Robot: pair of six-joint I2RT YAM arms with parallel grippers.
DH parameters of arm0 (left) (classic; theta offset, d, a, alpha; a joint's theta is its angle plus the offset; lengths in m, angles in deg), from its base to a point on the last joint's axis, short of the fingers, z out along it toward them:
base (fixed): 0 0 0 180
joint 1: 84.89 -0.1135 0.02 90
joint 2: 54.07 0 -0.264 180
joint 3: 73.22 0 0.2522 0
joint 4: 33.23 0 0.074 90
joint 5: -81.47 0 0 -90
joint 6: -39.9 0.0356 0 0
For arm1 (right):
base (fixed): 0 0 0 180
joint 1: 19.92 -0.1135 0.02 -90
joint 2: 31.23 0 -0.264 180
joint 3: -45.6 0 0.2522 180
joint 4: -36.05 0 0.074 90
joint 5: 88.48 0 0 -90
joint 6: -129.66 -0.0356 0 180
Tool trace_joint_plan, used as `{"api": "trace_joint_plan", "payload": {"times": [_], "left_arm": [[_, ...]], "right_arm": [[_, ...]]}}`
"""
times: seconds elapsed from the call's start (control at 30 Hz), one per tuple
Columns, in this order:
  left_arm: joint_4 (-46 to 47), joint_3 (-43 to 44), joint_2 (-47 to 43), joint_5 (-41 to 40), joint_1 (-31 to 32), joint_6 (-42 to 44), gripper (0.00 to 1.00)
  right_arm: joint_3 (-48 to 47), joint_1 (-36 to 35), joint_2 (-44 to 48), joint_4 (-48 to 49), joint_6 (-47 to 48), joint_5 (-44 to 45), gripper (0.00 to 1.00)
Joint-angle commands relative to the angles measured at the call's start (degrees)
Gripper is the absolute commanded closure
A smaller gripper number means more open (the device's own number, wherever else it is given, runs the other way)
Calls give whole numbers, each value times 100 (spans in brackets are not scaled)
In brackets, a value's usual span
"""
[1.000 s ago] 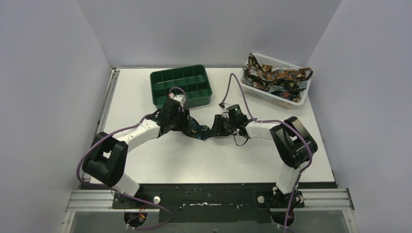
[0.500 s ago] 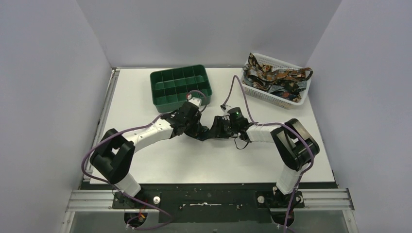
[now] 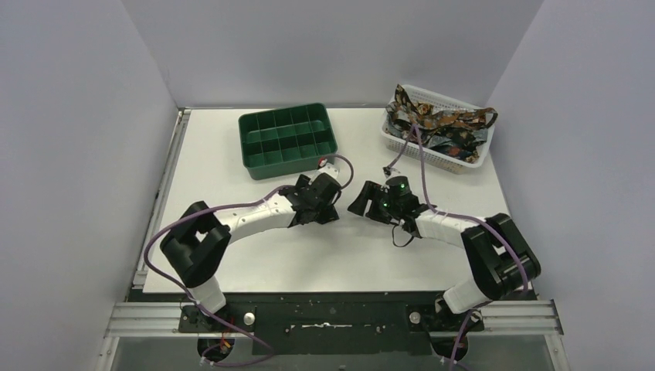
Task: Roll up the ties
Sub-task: Roll the tie at the center of the board.
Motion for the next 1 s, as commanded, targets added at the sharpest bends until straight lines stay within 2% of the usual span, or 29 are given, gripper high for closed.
{"api": "trace_joint_plan", "payload": {"times": [0.0,0.4,0.6,0.67,0.73,0.8,0.97], "left_arm": [[-87,368,191,-577,314,-15,40],[-232,1047,816,-99,646,-57,29],[-289,1277,923,-258,781,-40,29],[-337,1350,954,-412,831,7,32],[-393,1404,994,-636,927,159,41],[-412,1398,1027,-795,1018,326,46],[-287,1279,1037,-764,1141,556,47]], "right_arm": [[297,309,625,-57,-245,726,29],[357,523,733,-178,-40,425,26],[429,527,703,-101,-39,377,26],[422,527,630,-73,-54,253,27],[455,523,584,16,-103,98,30],[530,527,580,96,-169,37,33],[632,584,722,-28,-233,315,34]]}}
